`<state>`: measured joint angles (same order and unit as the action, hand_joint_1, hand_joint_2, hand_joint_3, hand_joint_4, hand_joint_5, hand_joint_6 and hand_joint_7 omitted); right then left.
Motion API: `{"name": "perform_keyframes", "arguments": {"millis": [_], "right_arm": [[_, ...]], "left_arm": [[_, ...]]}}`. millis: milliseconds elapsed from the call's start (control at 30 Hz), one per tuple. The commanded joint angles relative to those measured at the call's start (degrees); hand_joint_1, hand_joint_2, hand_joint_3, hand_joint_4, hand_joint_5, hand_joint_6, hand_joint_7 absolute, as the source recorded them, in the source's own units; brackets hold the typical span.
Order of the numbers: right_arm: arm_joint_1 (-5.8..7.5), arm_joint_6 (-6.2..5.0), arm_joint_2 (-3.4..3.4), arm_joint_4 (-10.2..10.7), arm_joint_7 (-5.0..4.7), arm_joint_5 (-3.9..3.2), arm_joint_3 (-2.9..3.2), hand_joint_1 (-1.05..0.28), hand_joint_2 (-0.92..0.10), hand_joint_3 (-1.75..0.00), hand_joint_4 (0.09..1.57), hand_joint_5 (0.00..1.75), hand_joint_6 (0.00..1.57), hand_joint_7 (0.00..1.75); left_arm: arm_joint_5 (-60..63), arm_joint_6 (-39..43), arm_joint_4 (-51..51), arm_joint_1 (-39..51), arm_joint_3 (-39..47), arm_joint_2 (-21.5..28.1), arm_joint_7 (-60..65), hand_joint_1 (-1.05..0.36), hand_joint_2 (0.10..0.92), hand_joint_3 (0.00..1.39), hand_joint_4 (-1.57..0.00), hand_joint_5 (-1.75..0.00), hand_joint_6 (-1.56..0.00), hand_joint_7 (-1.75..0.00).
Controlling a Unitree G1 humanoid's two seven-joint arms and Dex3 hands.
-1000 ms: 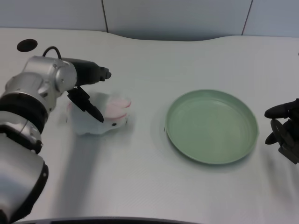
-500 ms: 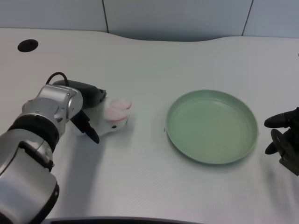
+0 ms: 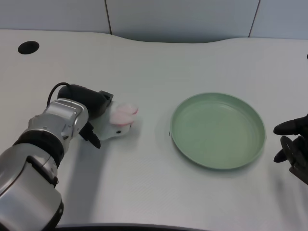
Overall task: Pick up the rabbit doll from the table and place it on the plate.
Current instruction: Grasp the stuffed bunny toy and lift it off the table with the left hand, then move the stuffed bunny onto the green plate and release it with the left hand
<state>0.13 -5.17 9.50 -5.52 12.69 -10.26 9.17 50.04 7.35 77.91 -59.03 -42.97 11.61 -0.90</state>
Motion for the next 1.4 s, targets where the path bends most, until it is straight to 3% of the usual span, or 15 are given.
{"name": "perform_keyframes", "arguments": {"millis": [33,133,233,300,367,467,567,800,833,933,1000,1067,1167,1367,1400], "right_arm": [[1.03,1.31,0.65,1.4,-0.92,0.29,0.77,-0.25,-0.92,-0.57,0.35,1.67,0.32,1.41],[1.34,1.37,0.89,1.6,-0.44,-0.17,0.96,-0.23,-0.92,-0.58,0.36,1.67,0.32,1.42],[1.46,0.61,1.28,0.9,0.88,-1.02,1.47,-0.24,-0.92,-0.60,0.35,1.67,0.31,1.42],[1.71,0.10,1.51,1.0,0.72,-0.23,1.48,-0.24,-0.92,-0.59,0.35,1.67,0.31,1.42],[2.01,0.96,1.47,1.9,-0.14,0.66,1.33,-0.24,-0.92,-0.59,0.36,1.67,0.31,1.42],[2.16,1.89,0.89,2.8,-0.84,0.79,1.22,-0.22,-0.92,-0.57,0.36,1.67,0.30,1.40],[1.78,1.49,0.71,2.1,-0.88,0.95,1.03,-0.23,-0.92,-0.57,0.35,1.67,0.31,1.41],[0.58,-0.16,0.42,-0.4,-0.21,0.72,0.81,-0.25,-0.92,-0.56,0.35,1.67,0.32,1.41],[0.25,-0.65,0.50,-1.1,0.05,0.69,0.79,-0.25,-0.92,-0.56,0.36,1.67,0.32,1.41],[-0.31,-0.43,0.63,-1.6,-0.53,1.34,0.59,-0.26,-0.92,-0.55,0.35,1.66,0.31,1.41],[-0.63,-0.38,0.69,-2.0,-0.79,1.56,0.55,-0.26,-0.92,-0.55,0.35,1.66,0.31,1.41],[-0.87,-0.48,0.73,-2.2,-0.90,1.70,0.55,-0.24,-0.92,-0.56,0.35,1.65,0.31,1.40],[-2.34,-2.58,1.25,-6.0,1.21,0.40,1.24,-0.26,-0.92,-0.56,0.35,1.66,0.31,1.40],[-3.17,-4.38,1.39,-8.4,1.96,0.38,1.61,-0.26,-0.92,-0.55,0.35,1.66,0.31,1.40],[-4.47,-5.66,1.50,-10.6,2.26,0.47,1.78,-0.26,-0.92,-0.55,0.36,1.66,0.31,1.40]], "left_arm": [[1.8,-0.7,0.8,3.1,-1.5,0.0,4.4,-0.53,0.826,0.01,-0.35,-0.10,-0.44,-0.06],[1.8,-0.7,0.9,3.7,-1.6,-0.2,7.0,-0.43,0.874,0.02,-0.54,-0.17,-0.64,-0.09],[1.2,0.4,0.9,4.1,-1.3,0.0,9.4,-0.32,0.916,0.06,-0.45,-0.77,-0.58,-0.54],[1.4,2.1,0.8,4.3,-1.5,0.5,11.9,-0.26,0.920,0.11,-0.47,-0.90,-0.51,-0.73],[1.5,3.1,0.8,4.3,-1.5,0.7,13.8,-0.25,0.921,0.13,-0.47,-1.09,-0.49,-0.86],[2.9,5.1,0.7,4.6,-2.6,1.2,20.8,-0.26,0.915,0.05,-0.55,-1.42,-0.66,-0.77],[3.8,5.6,0.9,4.5,-3.2,1.4,24.2,-0.28,0.891,0.01,-0.75,-1.71,-0.87,-0.54],[-1.5,5.3,1.0,3.3,2.3,0.8,19.4,-0.26,0.918,0.04,-0.75,-1.75,-0.92,-0.50],[-2.6,5.4,0.9,2.8,3.5,0.7,18.6,-0.27,0.920,0.09,-0.70,-1.75,-0.86,-0.62],[-4.0,6.2,0.3,1.9,5.3,0.5,20.0,-0.23,0.921,0.10,-0.72,-1.75,-0.56,-1.50],[-4.6,6.7,0.0,1.5,6.2,0.2,21.2,-0.20,0.921,0.10,-0.74,-1.75,-0.51,-1.70],[-5.2,7.1,-0.2,1.2,7.0,-0.1,22.1,-0.18,0.921,0.11,-0.75,-1.75,-0.52,-1.74],[-5.9,7.0,-0.7,-0.7,8.3,-1.4,23.0,-0.19,0.898,0.09,-0.78,-1.75,-0.52,-1.75],[-6.1,7.1,-0.5,-1.2,8.6,-1.9,23.5,-0.19,0.888,0.06,-0.79,-1.75,-0.52,-1.75],[-6.4,8.3,-1.1,-2.2,8.9,-3.3,24.4,-0.21,0.893,0.07,-0.80,-1.75,-0.53,-1.73]]}}
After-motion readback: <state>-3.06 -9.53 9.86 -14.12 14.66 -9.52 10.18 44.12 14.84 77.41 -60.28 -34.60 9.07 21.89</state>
